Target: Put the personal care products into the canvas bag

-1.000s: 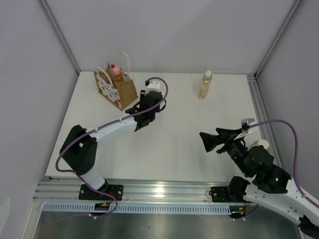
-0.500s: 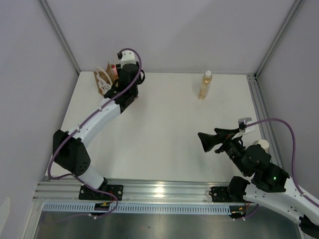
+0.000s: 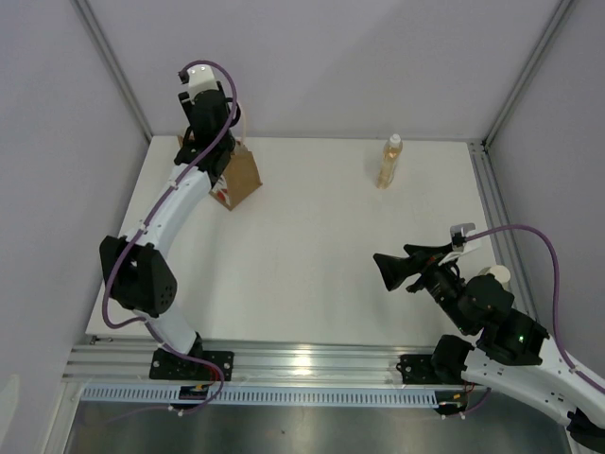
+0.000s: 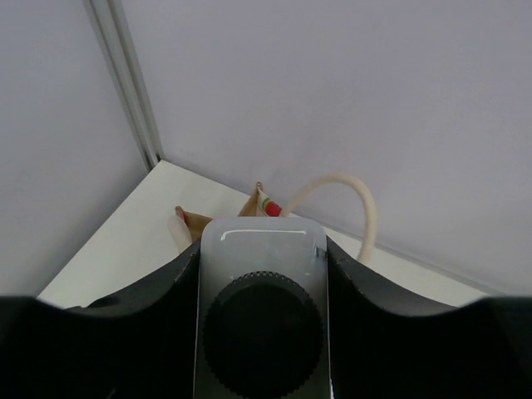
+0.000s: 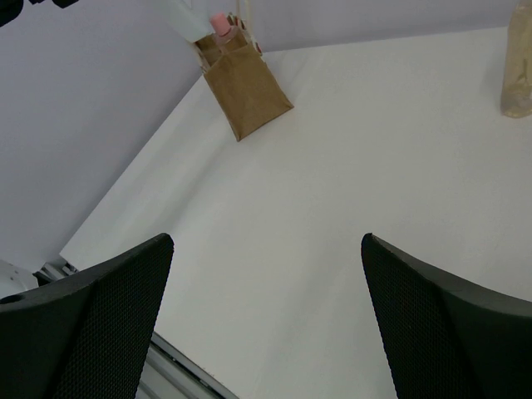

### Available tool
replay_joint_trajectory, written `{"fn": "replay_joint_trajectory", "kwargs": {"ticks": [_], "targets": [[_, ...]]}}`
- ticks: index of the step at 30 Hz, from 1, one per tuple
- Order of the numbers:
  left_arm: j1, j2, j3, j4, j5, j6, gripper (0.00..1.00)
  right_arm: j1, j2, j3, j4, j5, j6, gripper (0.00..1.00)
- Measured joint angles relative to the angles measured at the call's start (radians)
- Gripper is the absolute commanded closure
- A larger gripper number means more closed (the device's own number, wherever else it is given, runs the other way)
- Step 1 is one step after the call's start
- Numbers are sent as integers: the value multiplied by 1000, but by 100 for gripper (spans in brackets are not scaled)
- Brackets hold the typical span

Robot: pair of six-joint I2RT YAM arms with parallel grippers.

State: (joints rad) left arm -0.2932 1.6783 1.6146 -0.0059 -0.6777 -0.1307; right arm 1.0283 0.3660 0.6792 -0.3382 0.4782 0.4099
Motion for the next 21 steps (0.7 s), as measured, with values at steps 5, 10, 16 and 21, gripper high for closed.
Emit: {"fn": "replay_joint_trajectory", "kwargs": {"ticks": [5,10,16,21], "targets": [[40,77,26,39,-35,26,100,0,0,0,0,-16,0,1],[71,132,26,49,-45,15,100,0,0,0,0,-16,0,1],[93,138,25,63,-67,7,100,0,0,0,0,-16,0,1],[93,167,25,68,-90,2,100,0,0,0,0,-17,0,1]]}}
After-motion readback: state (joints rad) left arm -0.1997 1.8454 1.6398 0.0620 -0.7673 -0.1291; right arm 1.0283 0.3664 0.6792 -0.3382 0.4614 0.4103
